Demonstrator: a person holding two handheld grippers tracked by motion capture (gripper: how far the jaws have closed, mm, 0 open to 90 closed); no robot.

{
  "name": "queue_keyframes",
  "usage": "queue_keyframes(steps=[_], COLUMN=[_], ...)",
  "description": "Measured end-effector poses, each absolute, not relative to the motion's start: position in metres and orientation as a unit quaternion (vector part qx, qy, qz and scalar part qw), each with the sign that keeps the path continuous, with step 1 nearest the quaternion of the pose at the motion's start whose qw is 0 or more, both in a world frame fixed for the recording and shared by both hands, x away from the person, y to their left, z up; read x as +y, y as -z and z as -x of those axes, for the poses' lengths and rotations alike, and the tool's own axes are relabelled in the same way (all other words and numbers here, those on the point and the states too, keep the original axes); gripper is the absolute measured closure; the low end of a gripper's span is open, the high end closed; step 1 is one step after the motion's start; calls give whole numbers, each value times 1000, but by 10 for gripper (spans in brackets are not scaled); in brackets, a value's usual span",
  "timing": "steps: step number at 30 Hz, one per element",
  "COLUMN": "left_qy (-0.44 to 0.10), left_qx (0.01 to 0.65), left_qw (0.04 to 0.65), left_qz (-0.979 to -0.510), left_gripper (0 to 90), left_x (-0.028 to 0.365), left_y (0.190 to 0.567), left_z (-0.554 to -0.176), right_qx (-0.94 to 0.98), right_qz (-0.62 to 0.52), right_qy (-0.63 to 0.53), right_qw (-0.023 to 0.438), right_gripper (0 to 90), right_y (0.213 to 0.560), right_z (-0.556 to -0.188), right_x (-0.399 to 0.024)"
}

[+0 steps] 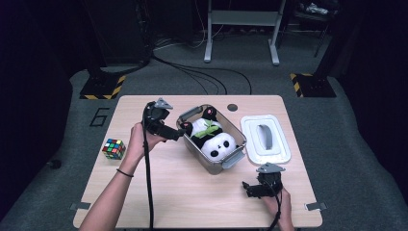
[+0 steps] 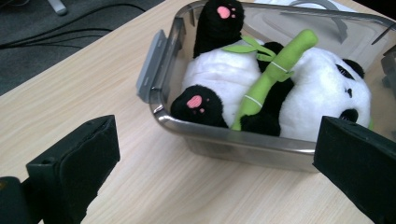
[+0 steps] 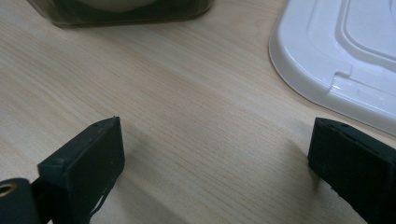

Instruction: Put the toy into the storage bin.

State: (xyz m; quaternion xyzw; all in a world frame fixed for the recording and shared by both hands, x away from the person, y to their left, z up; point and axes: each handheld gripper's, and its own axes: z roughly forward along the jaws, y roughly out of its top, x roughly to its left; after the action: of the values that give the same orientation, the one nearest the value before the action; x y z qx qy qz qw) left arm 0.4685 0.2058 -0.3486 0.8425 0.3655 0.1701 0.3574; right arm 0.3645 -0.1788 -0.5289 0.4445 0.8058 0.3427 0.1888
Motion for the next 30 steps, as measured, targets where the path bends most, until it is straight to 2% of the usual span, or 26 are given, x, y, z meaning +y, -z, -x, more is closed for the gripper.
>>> queue_keyframes(steps=[19, 30], left_qy=[-201, -214], left_qx=[408, 485], left_qw=[373, 373], left_qz=[-809, -762], left_gripper=[0, 0], left_x=[277, 335], left_y=[364, 394], left_z=[-453, -451], right_qx=[805, 805], right_qz=[-447, -446], right_qy=[-343, -343], right_qw=[189, 189], right_gripper=[29, 29], right_y=[529, 529], right_z=[-364, -364], right_x=[-178, -179])
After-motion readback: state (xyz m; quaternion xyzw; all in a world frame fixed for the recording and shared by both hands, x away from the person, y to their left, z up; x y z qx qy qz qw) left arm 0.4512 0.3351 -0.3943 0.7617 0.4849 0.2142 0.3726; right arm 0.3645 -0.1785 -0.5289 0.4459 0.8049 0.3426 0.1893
